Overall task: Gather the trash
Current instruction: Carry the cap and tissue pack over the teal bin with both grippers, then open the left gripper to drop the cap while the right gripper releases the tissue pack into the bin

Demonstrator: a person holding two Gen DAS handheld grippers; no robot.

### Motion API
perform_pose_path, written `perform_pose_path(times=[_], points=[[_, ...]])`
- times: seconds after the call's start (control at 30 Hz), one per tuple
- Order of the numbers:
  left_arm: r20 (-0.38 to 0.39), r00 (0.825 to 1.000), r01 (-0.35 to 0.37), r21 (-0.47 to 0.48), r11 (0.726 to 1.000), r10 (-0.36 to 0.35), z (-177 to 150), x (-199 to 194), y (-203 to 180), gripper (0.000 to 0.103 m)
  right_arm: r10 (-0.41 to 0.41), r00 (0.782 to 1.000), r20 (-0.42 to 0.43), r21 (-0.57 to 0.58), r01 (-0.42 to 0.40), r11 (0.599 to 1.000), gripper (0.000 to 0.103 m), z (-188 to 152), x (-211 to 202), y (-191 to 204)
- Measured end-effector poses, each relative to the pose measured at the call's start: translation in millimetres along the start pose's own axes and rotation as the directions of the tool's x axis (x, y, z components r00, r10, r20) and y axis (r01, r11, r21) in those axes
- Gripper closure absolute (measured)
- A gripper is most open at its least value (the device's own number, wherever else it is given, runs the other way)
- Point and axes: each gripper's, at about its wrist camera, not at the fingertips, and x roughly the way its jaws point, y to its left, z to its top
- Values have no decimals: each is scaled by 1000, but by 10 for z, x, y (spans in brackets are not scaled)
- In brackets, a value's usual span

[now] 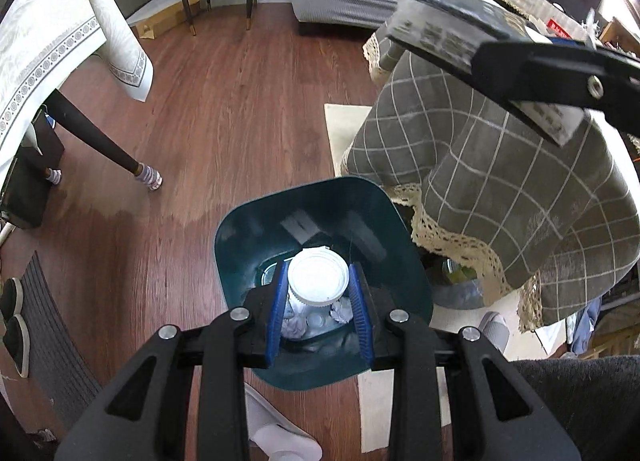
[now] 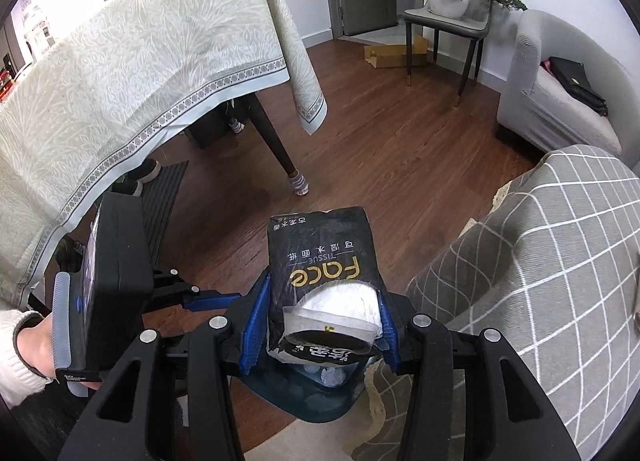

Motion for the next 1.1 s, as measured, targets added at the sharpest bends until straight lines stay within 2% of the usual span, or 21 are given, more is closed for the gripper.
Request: perform_pose_path(times=[0.37,0.43,0.53,0.83,1.1], points=[[-51,999,-9,13,1000,10,-106,85,53,69,-13,999,-41,2,13,1000,55,31,184,42],[-51,999,-8,12,1000,9,-117,74,74,68,-14,999,-50,3,14,1000,55,42,226,55],[-48,999,-10,8,1000,10,-125,51,101,59,-8,998,-66,10,8,1000,55,22,287,39],[-21,1000,-14,-9,1000,14,-121,-69,215,55,-18,992,-122,3,19,1000,55,-32,481,114],[55,998,-16,-19,1000,17,-49,-278,250,60,-19,988,-153,-3,19,1000,55,-79,624,183]])
